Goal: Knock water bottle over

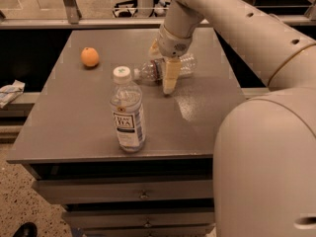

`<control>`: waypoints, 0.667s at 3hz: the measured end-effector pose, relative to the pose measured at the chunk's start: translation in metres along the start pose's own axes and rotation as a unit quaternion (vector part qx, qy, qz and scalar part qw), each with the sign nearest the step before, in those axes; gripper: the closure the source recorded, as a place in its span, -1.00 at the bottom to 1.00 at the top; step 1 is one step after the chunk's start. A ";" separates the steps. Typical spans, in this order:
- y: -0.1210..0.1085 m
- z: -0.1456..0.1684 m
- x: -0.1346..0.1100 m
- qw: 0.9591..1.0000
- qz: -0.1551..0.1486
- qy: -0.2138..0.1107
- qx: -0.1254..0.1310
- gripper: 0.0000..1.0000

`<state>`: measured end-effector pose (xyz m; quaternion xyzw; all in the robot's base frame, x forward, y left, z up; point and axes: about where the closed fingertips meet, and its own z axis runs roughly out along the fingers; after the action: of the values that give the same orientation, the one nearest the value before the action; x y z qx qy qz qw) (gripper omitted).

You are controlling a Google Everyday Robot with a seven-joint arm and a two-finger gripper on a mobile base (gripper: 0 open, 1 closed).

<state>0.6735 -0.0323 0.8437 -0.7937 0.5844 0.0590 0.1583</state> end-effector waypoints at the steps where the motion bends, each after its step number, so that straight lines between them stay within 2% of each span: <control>1: 0.003 0.004 0.001 1.000 -0.013 0.013 -0.009 -1.00; 2: 0.002 -0.001 0.006 0.999 -0.029 0.021 -0.018 -1.00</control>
Offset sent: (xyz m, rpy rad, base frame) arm 0.0004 -0.0131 0.0125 -0.0903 0.0050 0.1004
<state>0.6737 -0.0382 0.8428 -0.8140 0.5633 0.0485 0.1330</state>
